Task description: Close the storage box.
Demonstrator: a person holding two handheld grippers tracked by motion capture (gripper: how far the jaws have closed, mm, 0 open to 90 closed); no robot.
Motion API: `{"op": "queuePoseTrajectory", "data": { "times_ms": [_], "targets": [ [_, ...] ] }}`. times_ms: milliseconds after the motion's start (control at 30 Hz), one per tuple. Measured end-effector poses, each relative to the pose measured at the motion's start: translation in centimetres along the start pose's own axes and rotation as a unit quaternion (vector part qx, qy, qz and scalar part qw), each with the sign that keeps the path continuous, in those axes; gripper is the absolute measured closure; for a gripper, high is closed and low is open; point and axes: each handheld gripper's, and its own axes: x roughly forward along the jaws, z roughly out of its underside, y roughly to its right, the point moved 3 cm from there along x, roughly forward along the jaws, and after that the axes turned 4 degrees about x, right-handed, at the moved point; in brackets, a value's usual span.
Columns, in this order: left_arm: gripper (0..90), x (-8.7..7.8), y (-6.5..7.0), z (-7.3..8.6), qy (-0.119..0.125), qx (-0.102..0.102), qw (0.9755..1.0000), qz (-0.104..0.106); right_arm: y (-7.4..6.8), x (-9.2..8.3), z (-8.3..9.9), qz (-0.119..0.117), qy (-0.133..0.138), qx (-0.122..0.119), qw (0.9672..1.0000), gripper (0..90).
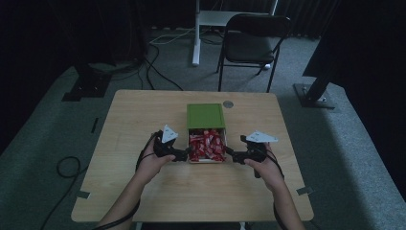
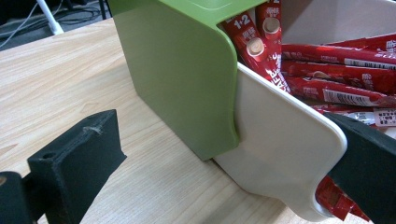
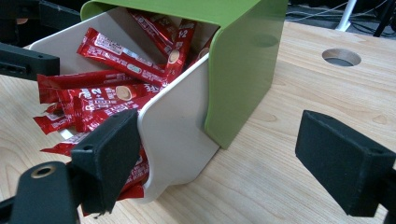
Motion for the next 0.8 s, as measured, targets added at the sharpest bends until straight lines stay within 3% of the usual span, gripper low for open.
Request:
{"op": "queuePoseTrajectory", "data": {
  "times_ms": [800],
  "targets": [
    [1.8,0.80,-0.83,-0.49,-0.001,-0.009,1.0000,-0.004,0.54,0.82,-0.62,0.010,0.000,0.009,0.9999,13.6]
  ]
}}
